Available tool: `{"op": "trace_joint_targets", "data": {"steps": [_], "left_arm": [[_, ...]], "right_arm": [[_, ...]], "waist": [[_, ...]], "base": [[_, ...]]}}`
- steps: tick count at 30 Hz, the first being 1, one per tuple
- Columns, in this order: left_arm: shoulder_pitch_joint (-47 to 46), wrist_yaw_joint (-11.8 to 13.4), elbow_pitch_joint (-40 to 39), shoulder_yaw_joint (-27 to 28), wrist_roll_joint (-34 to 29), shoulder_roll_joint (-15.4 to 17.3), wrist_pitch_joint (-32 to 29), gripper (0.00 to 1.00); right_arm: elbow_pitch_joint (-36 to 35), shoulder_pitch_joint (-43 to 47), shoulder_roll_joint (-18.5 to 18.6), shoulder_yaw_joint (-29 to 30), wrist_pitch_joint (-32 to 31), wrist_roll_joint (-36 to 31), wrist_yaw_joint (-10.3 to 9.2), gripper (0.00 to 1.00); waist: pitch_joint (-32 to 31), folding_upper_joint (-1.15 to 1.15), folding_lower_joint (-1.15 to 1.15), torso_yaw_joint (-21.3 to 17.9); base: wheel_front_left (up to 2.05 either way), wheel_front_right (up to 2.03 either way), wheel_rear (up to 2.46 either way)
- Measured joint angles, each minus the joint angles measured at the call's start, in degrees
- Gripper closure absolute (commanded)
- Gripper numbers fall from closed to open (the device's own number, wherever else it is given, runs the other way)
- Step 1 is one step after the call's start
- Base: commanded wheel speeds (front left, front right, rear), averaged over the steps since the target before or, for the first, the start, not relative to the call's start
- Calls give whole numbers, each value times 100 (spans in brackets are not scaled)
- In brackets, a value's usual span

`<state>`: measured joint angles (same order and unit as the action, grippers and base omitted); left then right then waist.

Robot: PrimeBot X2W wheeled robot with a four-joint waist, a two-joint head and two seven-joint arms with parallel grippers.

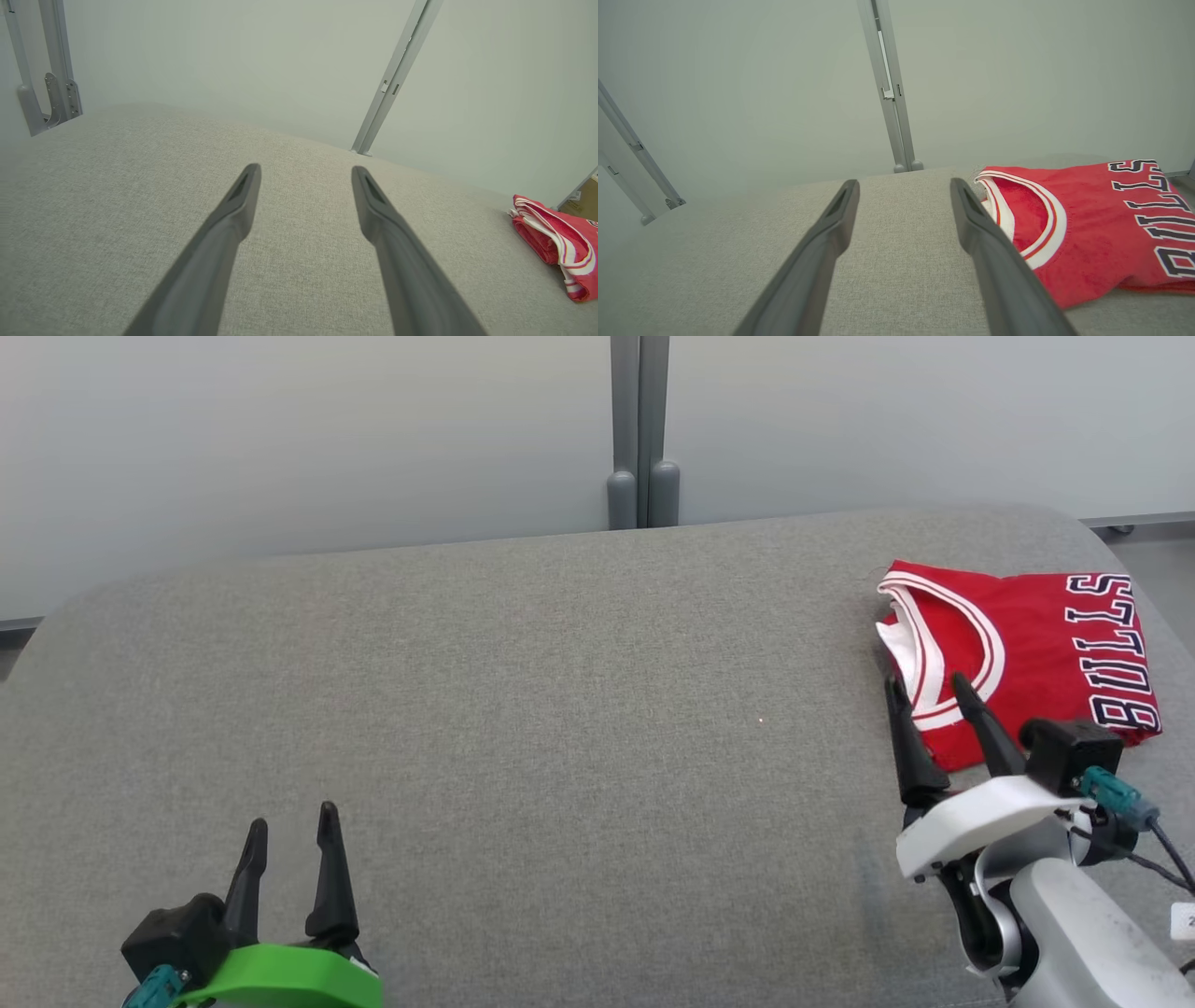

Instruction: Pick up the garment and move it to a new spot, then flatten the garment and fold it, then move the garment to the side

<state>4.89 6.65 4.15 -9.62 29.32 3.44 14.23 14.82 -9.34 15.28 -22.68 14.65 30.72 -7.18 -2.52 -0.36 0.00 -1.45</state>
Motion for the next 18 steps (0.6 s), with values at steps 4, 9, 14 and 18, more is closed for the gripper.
{"op": "trace_joint_targets", "data": {"steps": [4,9,14,18], "left_arm": [[116,0,13,53,-75,15,0,0],[183,1,26,41,-196,15,0,0],[226,1,33,26,-246,14,1,0],[227,10,32,19,-304,15,1,0]], "right_arm": [[-126,229,-151,21,0,-207,0,0],[-302,491,-334,84,0,-465,0,0],[-383,700,-501,171,0,-632,0,0],[-421,905,-642,175,-1,-715,0,0]], "waist": [[-23,0,0,44],[-39,0,0,51],[-52,0,0,46],[-60,0,0,42]], "base": [[0,0,0],[0,0,0],[0,0,0],[0,0,0]]}}
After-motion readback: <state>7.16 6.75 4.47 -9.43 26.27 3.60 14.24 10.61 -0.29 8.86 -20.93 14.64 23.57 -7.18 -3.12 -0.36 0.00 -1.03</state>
